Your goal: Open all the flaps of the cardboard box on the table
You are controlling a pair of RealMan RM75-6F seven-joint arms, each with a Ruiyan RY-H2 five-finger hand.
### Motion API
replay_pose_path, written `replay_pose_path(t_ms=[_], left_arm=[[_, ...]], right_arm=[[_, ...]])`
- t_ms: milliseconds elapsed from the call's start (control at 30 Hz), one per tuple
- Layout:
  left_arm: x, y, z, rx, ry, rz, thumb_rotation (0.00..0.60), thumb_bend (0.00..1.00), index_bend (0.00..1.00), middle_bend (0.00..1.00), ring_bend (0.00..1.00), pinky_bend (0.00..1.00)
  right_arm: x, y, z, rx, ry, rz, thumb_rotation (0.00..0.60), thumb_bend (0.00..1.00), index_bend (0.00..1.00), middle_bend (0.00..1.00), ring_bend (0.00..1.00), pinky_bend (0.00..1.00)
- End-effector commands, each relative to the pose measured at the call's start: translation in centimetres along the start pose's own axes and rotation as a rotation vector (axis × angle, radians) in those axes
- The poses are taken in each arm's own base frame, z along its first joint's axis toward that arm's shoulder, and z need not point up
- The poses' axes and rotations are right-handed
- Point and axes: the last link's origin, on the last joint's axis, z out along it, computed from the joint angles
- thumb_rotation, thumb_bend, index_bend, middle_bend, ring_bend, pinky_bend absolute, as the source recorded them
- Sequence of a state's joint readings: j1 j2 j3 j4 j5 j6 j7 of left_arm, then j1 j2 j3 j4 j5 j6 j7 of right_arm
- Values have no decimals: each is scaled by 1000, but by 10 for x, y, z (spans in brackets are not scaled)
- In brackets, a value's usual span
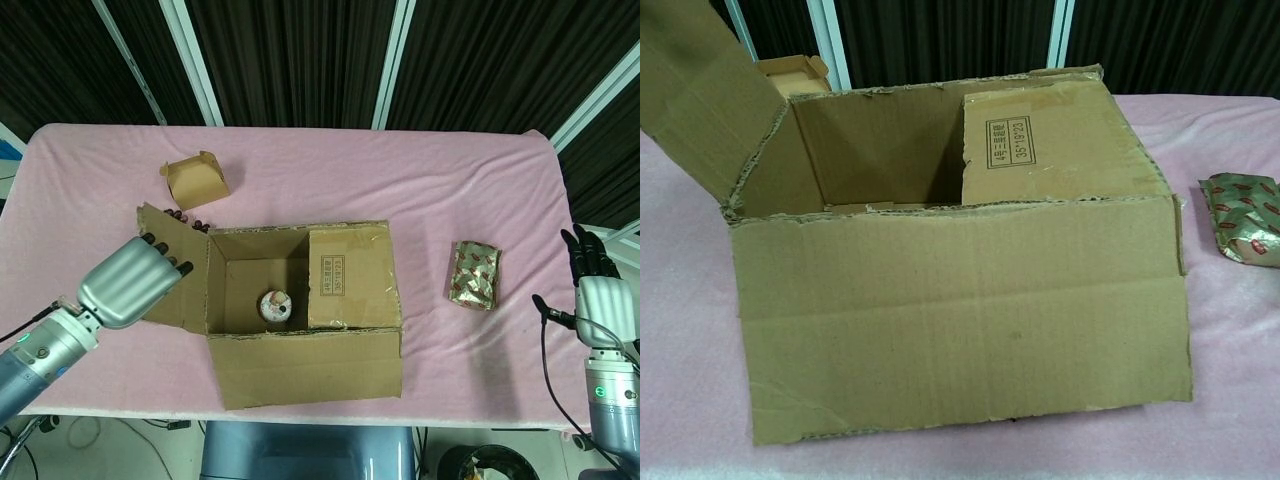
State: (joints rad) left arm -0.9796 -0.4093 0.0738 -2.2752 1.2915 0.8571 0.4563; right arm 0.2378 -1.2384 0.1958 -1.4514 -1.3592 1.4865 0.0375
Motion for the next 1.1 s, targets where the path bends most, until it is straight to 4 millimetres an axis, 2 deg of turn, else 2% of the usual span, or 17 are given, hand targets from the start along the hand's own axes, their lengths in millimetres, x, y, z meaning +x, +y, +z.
replay_pose_path(t_ms=[33,200,267,300,367,533,567,633,733,900,1100], left_arm=[[-8,-12,-17,48,5,-20,600,1000,428,644,485,499],[-19,-24,-36,99,10,-58,600,1000,418,635,481,498],[-27,-30,-44,123,1,-79,600,966,401,611,463,484],[-30,-32,-48,134,0,-89,600,919,388,589,445,463],[-39,-39,-55,163,8,-120,600,741,333,497,370,375],[-59,-43,-66,247,120,-261,600,372,116,165,81,86],[-69,-42,-70,277,162,-322,600,315,76,110,33,45],[-83,-40,-75,322,214,-390,600,262,24,47,2,12],[-107,-36,-85,403,289,-456,600,250,0,1,0,0],[-145,-24,-100,513,361,-468,600,249,0,0,0,0],[-181,-11,-113,601,411,-489,600,246,0,0,0,0]], right_arm=[[0,0,0,1,1,0,600,261,0,0,0,235],[0,-1,-1,5,2,-2,600,260,0,0,0,235],[0,-2,-1,5,1,-3,600,261,0,0,0,235],[0,-2,-1,6,0,-4,600,261,0,0,0,235],[0,-2,-1,8,0,-6,600,261,0,0,0,235],[3,-4,0,24,7,-16,600,264,0,0,0,235],[4,-5,0,35,8,-22,600,265,0,0,0,235],[6,-8,1,53,9,-34,600,266,0,0,0,235],[11,-13,1,88,11,-55,600,269,0,0,0,235],[18,-28,2,172,-8,-86,600,272,0,0,0,235],[31,-57,15,306,3,-154,600,272,0,0,0,235]])
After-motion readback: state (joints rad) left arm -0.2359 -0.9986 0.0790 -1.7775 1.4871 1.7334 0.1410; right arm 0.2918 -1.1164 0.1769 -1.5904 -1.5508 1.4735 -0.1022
